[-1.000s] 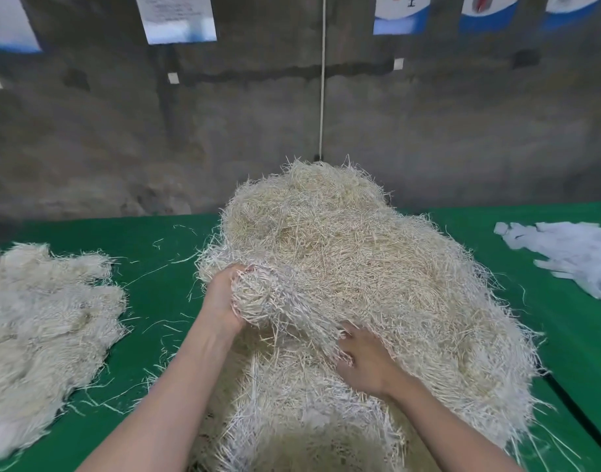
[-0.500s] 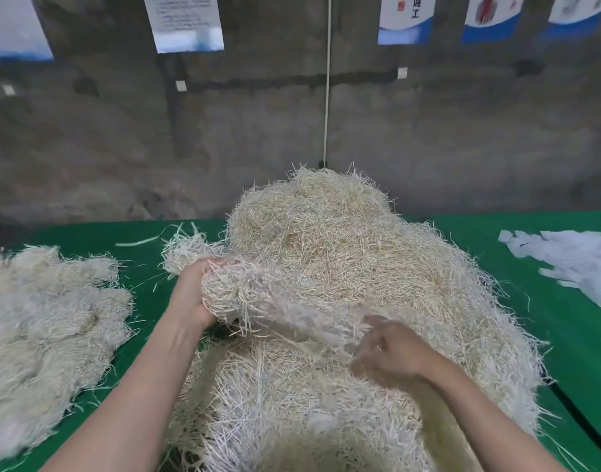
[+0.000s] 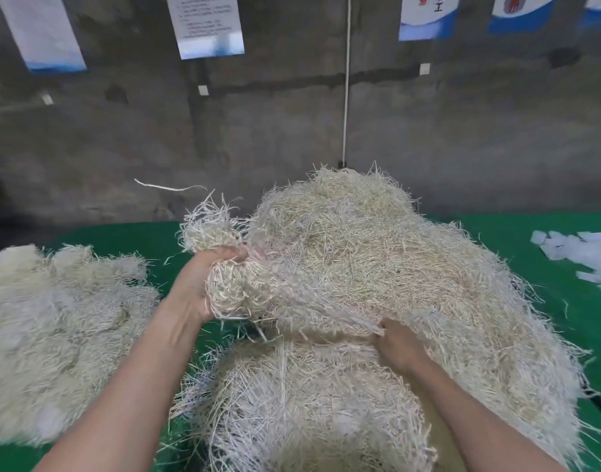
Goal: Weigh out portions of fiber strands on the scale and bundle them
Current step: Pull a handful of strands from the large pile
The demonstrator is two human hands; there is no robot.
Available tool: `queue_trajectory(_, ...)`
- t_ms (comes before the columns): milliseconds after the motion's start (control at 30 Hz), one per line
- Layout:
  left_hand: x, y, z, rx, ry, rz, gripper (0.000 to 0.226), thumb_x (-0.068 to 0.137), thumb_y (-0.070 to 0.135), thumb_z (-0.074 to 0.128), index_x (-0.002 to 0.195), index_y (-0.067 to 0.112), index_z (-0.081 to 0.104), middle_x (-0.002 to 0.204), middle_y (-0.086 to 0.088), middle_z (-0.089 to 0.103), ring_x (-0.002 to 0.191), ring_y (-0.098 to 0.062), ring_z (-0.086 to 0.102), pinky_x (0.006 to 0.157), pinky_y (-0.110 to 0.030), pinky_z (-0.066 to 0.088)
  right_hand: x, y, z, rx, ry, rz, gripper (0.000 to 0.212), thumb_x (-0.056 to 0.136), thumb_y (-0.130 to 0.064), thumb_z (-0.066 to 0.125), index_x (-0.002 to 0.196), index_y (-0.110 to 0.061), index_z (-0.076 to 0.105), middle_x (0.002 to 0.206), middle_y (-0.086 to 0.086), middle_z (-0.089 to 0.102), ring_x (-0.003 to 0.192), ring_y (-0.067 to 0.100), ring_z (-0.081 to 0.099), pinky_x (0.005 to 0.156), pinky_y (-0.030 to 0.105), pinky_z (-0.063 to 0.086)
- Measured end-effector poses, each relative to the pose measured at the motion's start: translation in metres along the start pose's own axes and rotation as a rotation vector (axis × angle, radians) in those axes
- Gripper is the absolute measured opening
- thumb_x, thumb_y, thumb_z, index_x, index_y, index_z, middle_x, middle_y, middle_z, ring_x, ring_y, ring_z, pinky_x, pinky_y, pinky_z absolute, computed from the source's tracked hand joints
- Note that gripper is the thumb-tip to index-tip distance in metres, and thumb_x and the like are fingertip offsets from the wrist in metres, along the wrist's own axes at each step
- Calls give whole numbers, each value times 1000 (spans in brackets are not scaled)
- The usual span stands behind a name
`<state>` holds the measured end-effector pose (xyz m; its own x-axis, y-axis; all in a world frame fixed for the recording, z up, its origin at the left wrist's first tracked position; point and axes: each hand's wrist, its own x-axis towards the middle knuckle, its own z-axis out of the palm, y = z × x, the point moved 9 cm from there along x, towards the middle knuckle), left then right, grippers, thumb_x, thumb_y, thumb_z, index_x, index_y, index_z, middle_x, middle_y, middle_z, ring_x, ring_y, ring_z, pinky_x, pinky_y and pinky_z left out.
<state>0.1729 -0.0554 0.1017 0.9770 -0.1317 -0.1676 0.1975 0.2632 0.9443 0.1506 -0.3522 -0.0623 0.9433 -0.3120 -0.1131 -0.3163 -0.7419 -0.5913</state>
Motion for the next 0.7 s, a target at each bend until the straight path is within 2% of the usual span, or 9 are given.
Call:
queue_trajectory(100,1,-13,-3,-10,7,-33,3,79,7,55,77,8,53,61,-6,70,35,-16,55,36,-28,49,0,26,7,-139,-66,-16,42,91,-37,57,124,-13,48,120,6,58,94,17,58,87,34,52)
queue_trajectory(167,2,-17,-4,-13,41,-50,8,86,5,53,78,8,53,52,-5,67,33,-15,55,36,-28,49,-11,7,6,-7,-219,-88,64,80,-33,71,134,-19,40,133,1,49,109,17,54,91,28,50)
queue_trajectory(233,4,-17,-7,2,77,-44,9,86,6,56,79,11,54,63,-8,68,39,-16,57,38,-26,49,-23,-32,-17,111,-335,-242,89,70,-25,79,142,-30,27,140,-10,37,115,7,44,85,14,48)
queue_trajectory(367,8,-20,-7,-16,109,-51,5,83,9,60,81,13,58,96,-9,55,66,-25,59,42,-28,50,-55,-128,-46,22,-292,-584,111,67,-44,77,147,-42,0,143,-29,2,133,-2,5,112,30,11)
queue_trajectory(433,6,-16,5,-120,46,-47,19,77,6,61,94,10,58,96,-9,53,55,-20,58,43,-28,51,-66,-150,-9,-33,-396,-583,101,74,-41,73,149,-31,6,148,-12,19,134,9,24,113,33,20)
queue_trajectory(500,4,-10,9,-269,-15,-27,48,66,6,63,112,4,54,93,-13,59,57,-22,61,58,-38,57,-68,-148,32,-136,-462,-561,64,88,-28,63,142,-14,32,124,8,53,105,16,54,102,33,42)
queue_trajectory(567,-7,3,8,-369,-32,70,29,58,11,65,87,4,69,71,-10,66,54,-22,65,54,-36,58,-55,-123,48,-63,-478,-439,31,94,-19,55,122,-5,51,102,11,63,82,17,60,84,33,53)
queue_trajectory(633,-19,13,1,-347,2,172,13,45,19,74,57,13,72,56,-4,64,40,-13,61,38,-24,51,-39,-88,43,37,-455,-256,24,94,-18,55,112,-2,54,88,6,61,65,13,59,63,26,56)
queue_trajectory(700,-14,6,4,-74,-53,119,50,41,34,80,84,10,72,78,-8,66,48,-12,63,46,-24,54,-28,-67,26,21,-335,-164,25,89,-24,61,108,-8,56,89,-3,59,64,3,56,56,13,51)
